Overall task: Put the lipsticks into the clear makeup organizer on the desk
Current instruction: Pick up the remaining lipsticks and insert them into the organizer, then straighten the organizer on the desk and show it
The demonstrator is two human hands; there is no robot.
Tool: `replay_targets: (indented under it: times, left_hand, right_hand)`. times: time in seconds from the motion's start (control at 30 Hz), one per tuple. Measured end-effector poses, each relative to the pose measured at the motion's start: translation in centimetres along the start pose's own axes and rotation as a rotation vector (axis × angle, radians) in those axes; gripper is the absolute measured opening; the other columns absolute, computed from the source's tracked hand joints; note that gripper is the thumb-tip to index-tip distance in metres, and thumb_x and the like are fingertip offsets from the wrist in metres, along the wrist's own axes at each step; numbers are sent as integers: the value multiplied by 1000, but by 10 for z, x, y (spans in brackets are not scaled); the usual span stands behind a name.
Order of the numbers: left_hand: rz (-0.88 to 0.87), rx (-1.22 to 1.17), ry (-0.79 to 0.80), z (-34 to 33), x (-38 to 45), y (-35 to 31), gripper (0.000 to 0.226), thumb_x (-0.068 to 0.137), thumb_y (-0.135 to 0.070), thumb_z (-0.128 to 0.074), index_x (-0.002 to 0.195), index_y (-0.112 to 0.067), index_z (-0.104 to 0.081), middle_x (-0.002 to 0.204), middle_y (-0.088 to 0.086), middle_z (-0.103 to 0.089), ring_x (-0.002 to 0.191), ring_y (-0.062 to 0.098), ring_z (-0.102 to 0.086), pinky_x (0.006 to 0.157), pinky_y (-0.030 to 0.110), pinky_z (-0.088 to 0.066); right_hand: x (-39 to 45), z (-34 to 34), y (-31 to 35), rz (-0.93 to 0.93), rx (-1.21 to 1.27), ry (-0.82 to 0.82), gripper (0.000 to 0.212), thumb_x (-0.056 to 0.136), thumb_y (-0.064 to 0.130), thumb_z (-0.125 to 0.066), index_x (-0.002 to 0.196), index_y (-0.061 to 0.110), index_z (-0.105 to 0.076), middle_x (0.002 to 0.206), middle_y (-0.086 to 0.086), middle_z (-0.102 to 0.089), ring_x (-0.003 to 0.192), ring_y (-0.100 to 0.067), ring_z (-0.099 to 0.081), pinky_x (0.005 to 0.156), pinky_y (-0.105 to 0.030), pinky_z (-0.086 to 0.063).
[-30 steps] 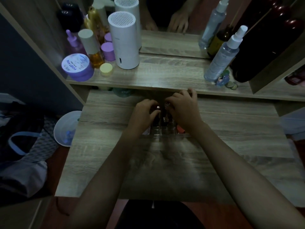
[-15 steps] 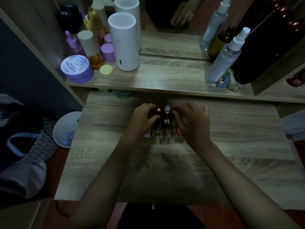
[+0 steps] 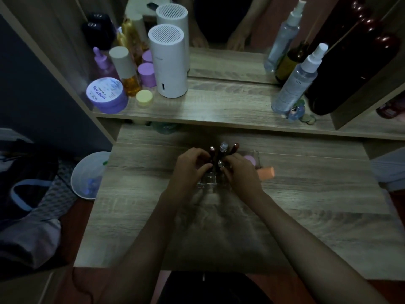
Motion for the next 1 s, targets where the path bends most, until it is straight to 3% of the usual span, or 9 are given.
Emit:
replay_targets:
  times: [0.37,0.43,0.5,0.57,0.63,0.7,0.83,0.93,1.0]
  left_hand:
    - [-22,1,-13,2,-4,-3,19,72,-7,-73,90,-4,-66,90,14,-67,79,15,-61,72,24,-51]
    - [-26,-4,-24,5,-6,-4,21,73,-7,-73,92,-4,-66,92,13,-67,82,16,-62,75,23,-51]
    - [-20,-7,-39,10,-10,-3,22,74,-9,-72,95,-6,-65,95,11,-67,85,12,-60,76,14,-47]
    - [2,-17,-58,17,-13,1,21,78,-11,-69,98,-7,-64,98,9,-66,87,11,-59,77,8,-44]
    - [42,-38,-74,27,-18,7,21,82,-11,-64,102,-5,-62,102,12,-65,90,17,-60,78,17,-49]
    - [114,-60,-140,42,-24,16,21,88,-13,-57,107,-5,-60,104,15,-64,91,22,-61,76,28,-51]
    - [313,-151,-255,66,-35,36,23,96,-20,-42,102,-6,-60,99,18,-64,88,24,-59,72,30,-46]
    - [571,-360,-160,57,-43,55,33,98,-32,-34,96,-14,-61,95,10,-62,95,28,-57,75,34,-44]
    - [762,-670,-117,41,-50,64,44,97,-39,-30,117,-10,-56,114,10,-59,109,24,-54,82,33,-45]
  right_hand:
    - [0,-3,-5,-12,24,-10,22,83,5,-62,105,6,-65,104,-15,-66,93,-27,-62,79,-34,-49]
    - [-1,-1,-4,-11,24,-20,25,83,5,-63,108,7,-64,106,-14,-67,95,-25,-61,79,-27,-45]
    - [-4,7,-3,8,43,-43,26,82,6,-65,108,7,-64,104,-13,-67,92,-23,-61,76,-18,-37]
    - [-9,21,-2,30,83,-69,23,81,5,-67,104,7,-65,98,-13,-68,85,-23,-62,76,-25,-44]
    - [-12,42,-4,49,98,-138,14,81,7,-68,94,7,-66,89,-13,-68,77,-23,-61,69,-34,-48]
    - [-13,65,-17,21,119,-243,4,83,9,-66,86,8,-64,81,-9,-67,71,-21,-59,63,-29,-42]
    - [-17,95,-53,-92,236,-384,7,90,11,-57,93,8,-63,85,-11,-65,76,-24,-60,66,-30,-44]
    - [-23,85,-86,-309,392,-281,25,95,18,-50,110,1,-60,106,-24,-65,93,-24,-57,84,-39,-47]
    - [-31,65,-105,-501,640,-139,39,98,32,-39,114,2,-59,116,-27,-61,102,-26,-56,95,-42,-44]
Point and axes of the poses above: each hand's wrist, its own x-axis towards the middle knuckle, its own z-axis out of the back of the hand, y = z × x, the point moved 6 cm from there along x, towards the middle knuckle
